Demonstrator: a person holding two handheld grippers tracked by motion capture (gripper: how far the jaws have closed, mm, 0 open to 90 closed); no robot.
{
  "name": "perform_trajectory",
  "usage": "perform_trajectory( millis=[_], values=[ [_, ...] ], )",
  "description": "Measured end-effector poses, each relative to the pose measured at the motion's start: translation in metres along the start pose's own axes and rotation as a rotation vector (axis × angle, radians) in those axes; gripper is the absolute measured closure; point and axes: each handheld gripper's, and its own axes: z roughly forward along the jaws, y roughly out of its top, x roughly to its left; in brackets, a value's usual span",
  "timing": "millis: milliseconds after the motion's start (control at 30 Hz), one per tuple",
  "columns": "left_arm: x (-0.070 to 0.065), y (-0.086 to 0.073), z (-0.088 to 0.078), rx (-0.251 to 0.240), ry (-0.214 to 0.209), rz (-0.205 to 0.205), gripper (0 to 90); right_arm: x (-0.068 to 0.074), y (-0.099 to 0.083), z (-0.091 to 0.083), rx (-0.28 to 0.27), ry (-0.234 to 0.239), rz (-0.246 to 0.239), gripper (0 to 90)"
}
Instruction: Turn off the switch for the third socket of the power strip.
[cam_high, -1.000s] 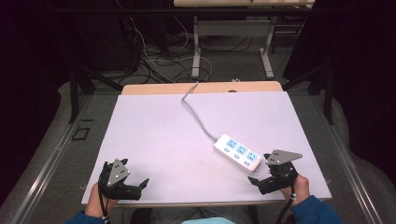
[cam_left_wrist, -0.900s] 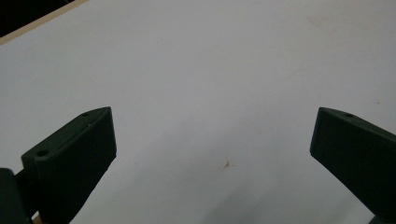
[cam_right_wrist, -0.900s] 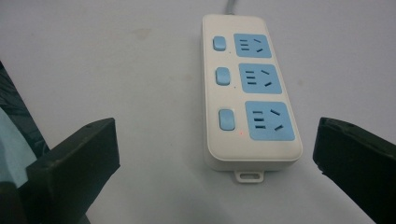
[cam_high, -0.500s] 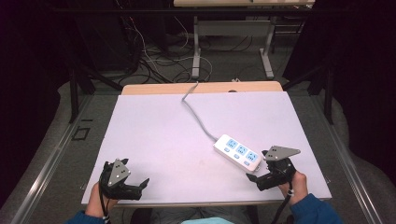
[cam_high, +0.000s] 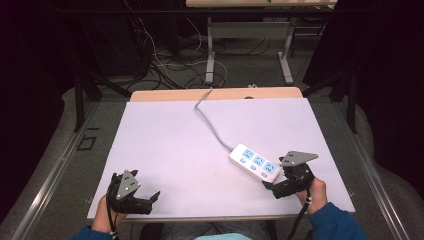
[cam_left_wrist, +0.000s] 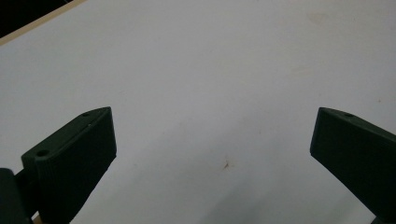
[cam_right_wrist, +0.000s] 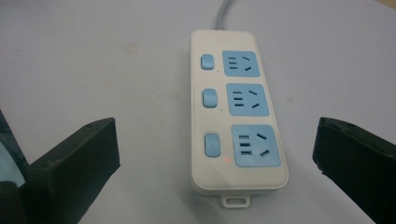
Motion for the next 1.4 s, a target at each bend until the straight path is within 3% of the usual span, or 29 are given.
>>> perform_trajectory(
  millis=[200,267,300,533,933,1000,1200,1400],
  values=[
    [0.000,0.000,0.000,0.006,0.006,0.013,0.3,-0.005,0.003,0.003,0.002,-0.005,0.011,0.0],
    [0.000,0.000,0.000,0.003,-0.003,0.000,0.3,-0.006,0.004,0.004,0.003,-0.009,0.010,0.0],
    [0.000,0.000,0.000,0.007,0.007,0.018,0.3,-0.007,0.004,0.004,0.009,-0.010,0.010,0.0],
    [-0.001,0.000,0.001,0.004,-0.001,0.003,0.3,-0.010,0.006,0.007,0.009,-0.016,0.022,0.0],
    [0.000,0.000,0.000,0.007,0.007,0.017,0.3,-0.020,0.012,0.019,0.036,-0.018,0.048,0.0],
    [-0.001,0.000,0.000,0.006,-0.002,0.003,0.3,-0.021,0.013,0.021,0.039,-0.012,0.052,0.0],
    [0.000,0.000,-0.001,0.010,0.006,0.022,0.3,-0.023,0.015,0.027,0.047,0.000,0.060,0.0],
    [0.000,0.000,0.000,0.003,-0.001,0.004,0.3,-0.021,0.016,0.032,0.061,0.026,0.062,0.0]
  ],
)
